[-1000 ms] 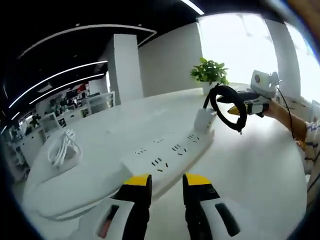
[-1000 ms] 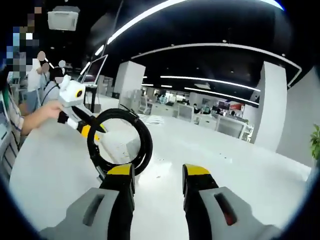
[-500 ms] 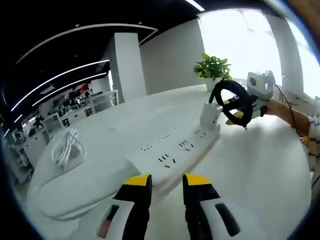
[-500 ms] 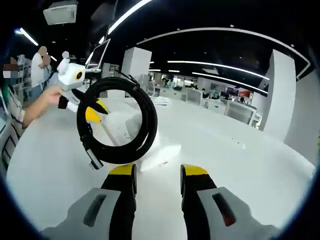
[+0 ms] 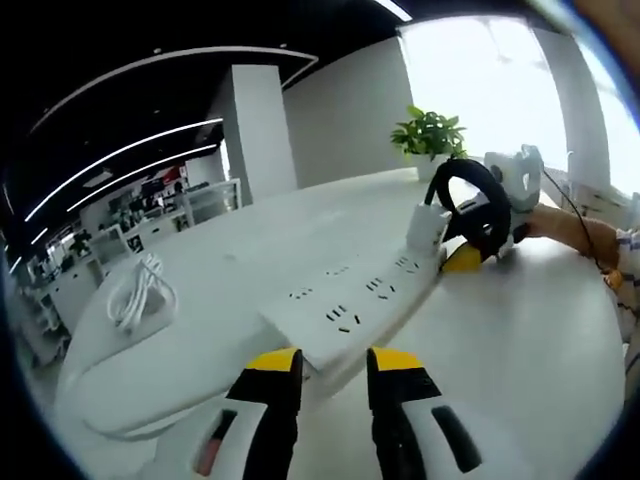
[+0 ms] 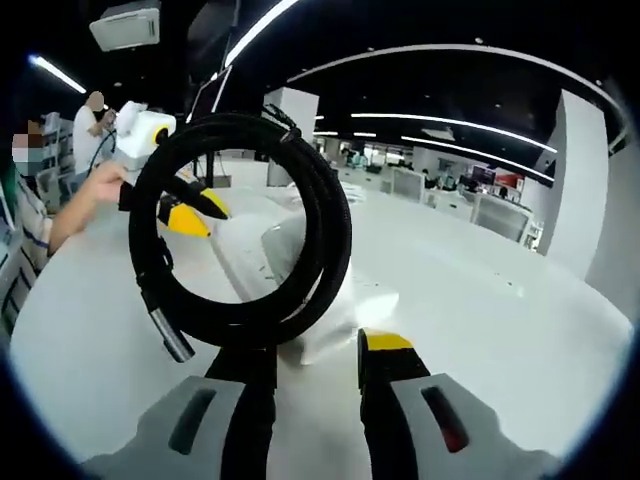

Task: Straighten the power strip on the desk, plug the charger into it

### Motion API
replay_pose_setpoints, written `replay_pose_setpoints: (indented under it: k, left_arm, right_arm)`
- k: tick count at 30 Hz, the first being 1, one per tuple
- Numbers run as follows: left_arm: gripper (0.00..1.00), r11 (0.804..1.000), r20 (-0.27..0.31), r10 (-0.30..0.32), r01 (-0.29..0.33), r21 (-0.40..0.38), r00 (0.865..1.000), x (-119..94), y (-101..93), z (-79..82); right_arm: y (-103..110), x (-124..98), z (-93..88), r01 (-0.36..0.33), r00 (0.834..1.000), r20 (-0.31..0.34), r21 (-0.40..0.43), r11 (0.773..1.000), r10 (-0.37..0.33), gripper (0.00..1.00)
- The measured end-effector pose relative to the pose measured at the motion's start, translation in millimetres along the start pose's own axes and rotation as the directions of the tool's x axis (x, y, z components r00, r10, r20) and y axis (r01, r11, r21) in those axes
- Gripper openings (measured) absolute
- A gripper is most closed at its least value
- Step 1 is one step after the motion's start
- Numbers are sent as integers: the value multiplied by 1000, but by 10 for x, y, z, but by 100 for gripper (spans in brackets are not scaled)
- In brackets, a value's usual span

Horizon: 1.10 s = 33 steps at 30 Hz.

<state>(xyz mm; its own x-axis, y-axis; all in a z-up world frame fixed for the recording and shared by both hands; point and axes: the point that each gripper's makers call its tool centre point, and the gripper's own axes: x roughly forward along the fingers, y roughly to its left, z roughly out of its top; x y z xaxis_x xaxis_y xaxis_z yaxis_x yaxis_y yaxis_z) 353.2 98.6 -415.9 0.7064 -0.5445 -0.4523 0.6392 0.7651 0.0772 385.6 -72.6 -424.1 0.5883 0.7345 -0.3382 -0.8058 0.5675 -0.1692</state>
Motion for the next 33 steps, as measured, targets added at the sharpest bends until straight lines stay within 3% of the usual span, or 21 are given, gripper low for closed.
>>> replay_pose_setpoints:
  k: [10, 21, 33]
  left_arm:
    - [30, 1000, -17, 3, -3, -1, 1000, 39, -10, -61]
    - [27, 996, 19, -30, 31, -80, 999, 61, 44, -45]
    - [26, 994, 36, -32, 36, -105, 999, 83, 34, -22]
  right_arm:
    - [19, -13, -5, -12, 999, 35, 67, 998, 10, 30]
    - [35, -30, -4, -16, 999, 33, 67, 998, 13, 27]
    - [27, -66, -12, -24, 999, 33, 73, 997, 22, 26]
